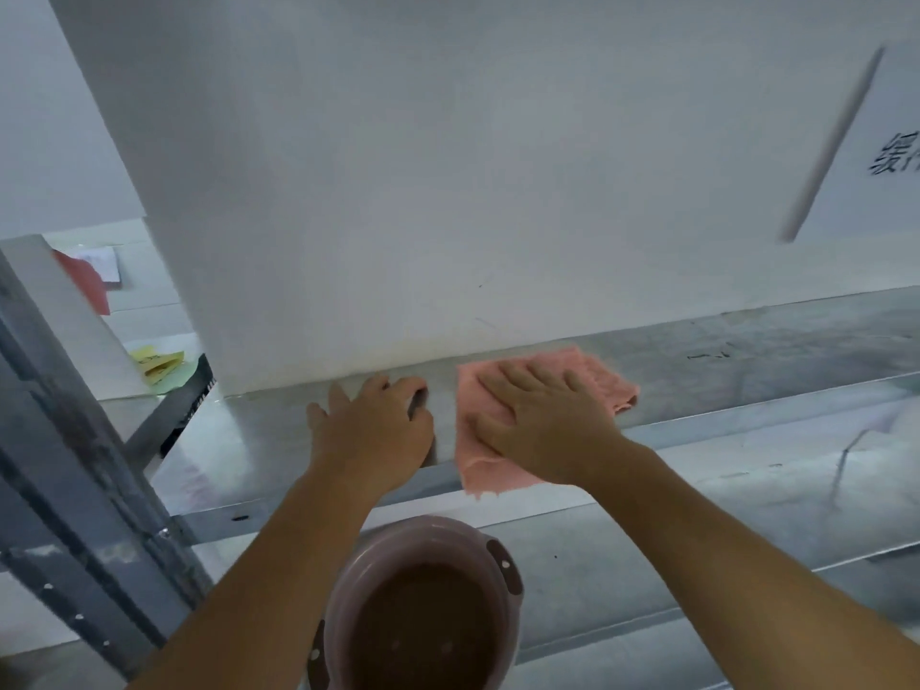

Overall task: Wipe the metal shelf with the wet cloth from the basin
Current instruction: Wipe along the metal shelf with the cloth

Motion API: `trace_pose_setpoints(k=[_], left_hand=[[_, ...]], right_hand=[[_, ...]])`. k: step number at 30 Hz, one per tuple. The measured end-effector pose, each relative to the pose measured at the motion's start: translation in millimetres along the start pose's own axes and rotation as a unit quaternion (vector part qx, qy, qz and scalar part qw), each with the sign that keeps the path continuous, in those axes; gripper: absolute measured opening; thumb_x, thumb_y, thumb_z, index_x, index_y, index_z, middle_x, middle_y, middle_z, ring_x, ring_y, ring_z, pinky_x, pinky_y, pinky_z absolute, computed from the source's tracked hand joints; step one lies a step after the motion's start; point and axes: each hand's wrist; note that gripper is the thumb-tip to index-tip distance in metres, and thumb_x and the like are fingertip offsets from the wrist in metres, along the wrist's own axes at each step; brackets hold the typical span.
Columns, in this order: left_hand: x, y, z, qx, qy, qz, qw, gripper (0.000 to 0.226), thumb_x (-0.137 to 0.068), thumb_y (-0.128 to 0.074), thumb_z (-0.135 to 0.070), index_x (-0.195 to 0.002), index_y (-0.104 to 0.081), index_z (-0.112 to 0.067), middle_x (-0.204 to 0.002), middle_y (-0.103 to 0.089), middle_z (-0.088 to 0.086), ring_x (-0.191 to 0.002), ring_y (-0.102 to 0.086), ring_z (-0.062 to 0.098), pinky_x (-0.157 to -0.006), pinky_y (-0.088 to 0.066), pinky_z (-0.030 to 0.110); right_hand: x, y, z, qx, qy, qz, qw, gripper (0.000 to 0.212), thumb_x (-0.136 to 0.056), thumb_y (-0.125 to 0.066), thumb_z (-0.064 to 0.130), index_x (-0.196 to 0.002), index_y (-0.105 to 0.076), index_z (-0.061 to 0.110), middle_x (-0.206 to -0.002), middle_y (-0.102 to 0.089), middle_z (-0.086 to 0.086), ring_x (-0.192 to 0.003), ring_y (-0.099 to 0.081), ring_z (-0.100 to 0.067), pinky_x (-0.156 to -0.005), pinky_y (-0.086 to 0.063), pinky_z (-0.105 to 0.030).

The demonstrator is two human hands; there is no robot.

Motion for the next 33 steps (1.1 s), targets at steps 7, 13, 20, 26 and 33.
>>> trace_pose_setpoints(k=[7, 13, 20, 26, 33], left_hand=[[-14, -17, -65, 0.017, -0.078, -0.005, 0.997, 0.048, -0.101, -0.03, -0.054, -0.146, -0.042, -0.045, -0.155, -0.046, -0.007, -0.145, -0.035, 0.028, -0.116, -0.023, 0.067], [-21, -27, -97, 0.031, -0.079, -0.002, 0.996, 0.058, -0.095, -0.024, -0.061, -0.147, -0.043, -0.045, -0.158, -0.043, -0.007, -0.149, -0.03, 0.026, -0.117, -0.023, 0.065], [-28, -30, -128, 0.023, -0.038, -0.001, 0.999, 0.052, -0.102, -0.031, -0.052, -0.152, -0.04, -0.041, -0.164, -0.036, -0.006, -0.155, -0.02, 0.027, -0.121, -0.018, 0.06], [-36, -41, -128, 0.023, -0.033, -0.022, 0.999, 0.05, -0.098, -0.03, -0.054, -0.144, -0.046, -0.043, -0.154, -0.047, -0.011, -0.146, -0.032, 0.02, -0.116, -0.027, 0.057], [-47, -44, -153, 0.066, -0.053, 0.005, 0.996, 0.051, -0.099, -0.033, -0.055, -0.149, -0.042, -0.044, -0.163, -0.038, -0.007, -0.155, -0.02, 0.023, -0.122, -0.017, 0.058]], right_hand=[[-3, 18, -53, 0.021, -0.034, 0.027, 0.999, 0.088, -0.091, -0.003, 0.079, -0.168, -0.006, 0.037, -0.18, -0.004, 0.004, -0.166, -0.003, -0.027, -0.131, -0.005, -0.06], [17, 5, -80, 0.082, 0.029, 0.017, 0.996, 0.126, -0.066, 0.037, 0.085, -0.168, -0.012, 0.029, -0.18, -0.009, -0.005, -0.165, -0.008, -0.036, -0.128, -0.015, -0.065], [-18, 23, -110, -0.013, 0.004, 0.035, 0.999, 0.081, -0.098, -0.012, 0.075, -0.168, -0.001, 0.037, -0.181, 0.001, 0.004, -0.166, 0.003, -0.026, -0.131, 0.0, -0.06], [34, 14, -128, 0.029, 0.035, 0.022, 0.999, 0.093, -0.088, 0.022, 0.078, -0.168, 0.006, 0.033, -0.18, 0.007, 0.001, -0.166, 0.007, -0.03, -0.132, -0.001, -0.06], [1, 22, -145, 0.003, 0.031, 0.006, 0.999, 0.088, -0.089, 0.007, 0.073, -0.168, -0.004, 0.036, -0.181, -0.003, 0.001, -0.166, 0.001, -0.029, -0.131, -0.004, -0.061]])
Point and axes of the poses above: each hand's wrist, its own x-axis away from the middle knuckle, its own y-axis out of the back of the hand, z = x × y
